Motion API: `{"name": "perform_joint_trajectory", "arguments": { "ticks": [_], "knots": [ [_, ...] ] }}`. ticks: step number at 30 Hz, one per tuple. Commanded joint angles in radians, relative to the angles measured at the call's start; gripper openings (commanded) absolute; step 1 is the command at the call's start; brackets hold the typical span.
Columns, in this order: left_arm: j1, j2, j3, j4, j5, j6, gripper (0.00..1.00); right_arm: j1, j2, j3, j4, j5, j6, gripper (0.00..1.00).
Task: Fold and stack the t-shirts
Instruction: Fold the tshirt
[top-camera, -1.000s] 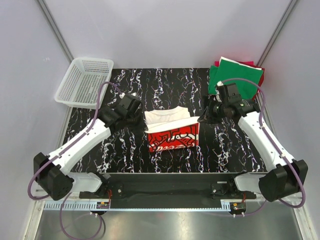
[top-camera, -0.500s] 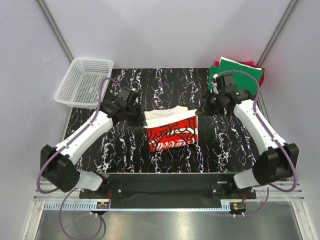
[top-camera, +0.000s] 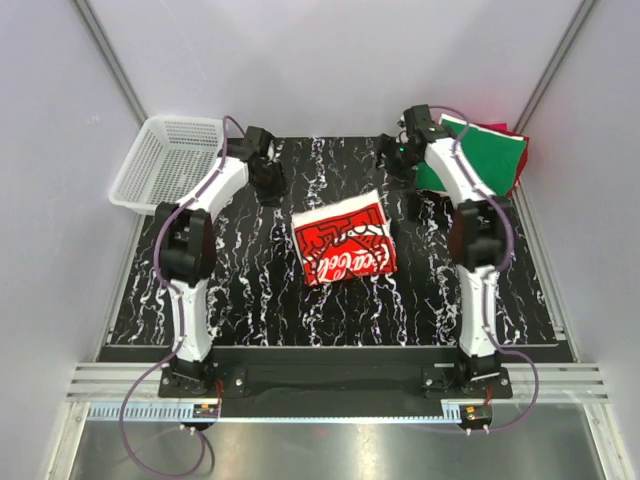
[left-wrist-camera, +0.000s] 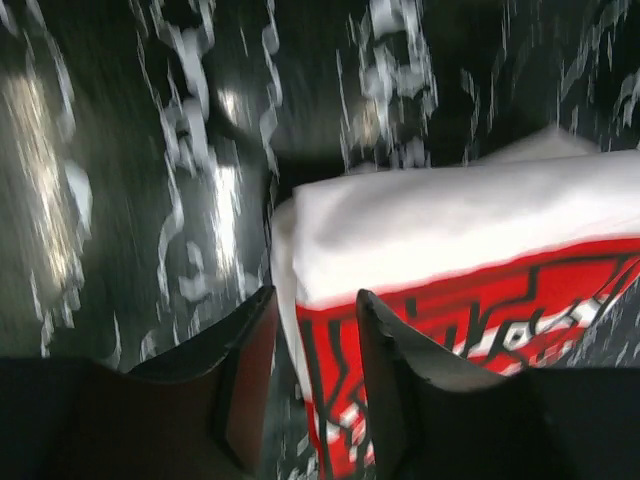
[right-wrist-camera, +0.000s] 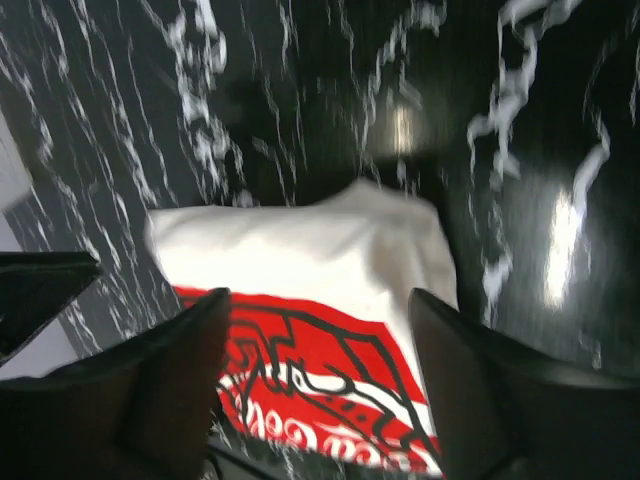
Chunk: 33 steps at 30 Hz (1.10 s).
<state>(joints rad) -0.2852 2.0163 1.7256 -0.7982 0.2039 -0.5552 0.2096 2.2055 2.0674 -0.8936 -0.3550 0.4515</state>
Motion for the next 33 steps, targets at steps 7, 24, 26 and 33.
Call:
{"name": "perform_joint_trajectory", "arguments": {
  "ticks": [7,24,26,33],
  "knots": [
    [0.057,0.021,0.123,-0.043,0.048,0.060,0.55,-0.021,0.054,0.168,-0.073,0.002,-0.051,1.00],
    [-0.233,-0.504,-0.596,0.283,0.029,-0.115,0.47,0.033,-0.521,-1.038,0.622,-0.300,0.082,0.64],
    [-0.267,-0.489,-0.639,0.338,0.034,-0.130,0.46,0.033,-0.494,-1.049,0.630,-0.300,0.069,0.61],
    [-0.281,-0.395,-0.745,0.468,0.033,-0.141,0.43,0.030,-0.333,-1.021,0.608,-0.197,-0.025,0.55]
  ]
}}
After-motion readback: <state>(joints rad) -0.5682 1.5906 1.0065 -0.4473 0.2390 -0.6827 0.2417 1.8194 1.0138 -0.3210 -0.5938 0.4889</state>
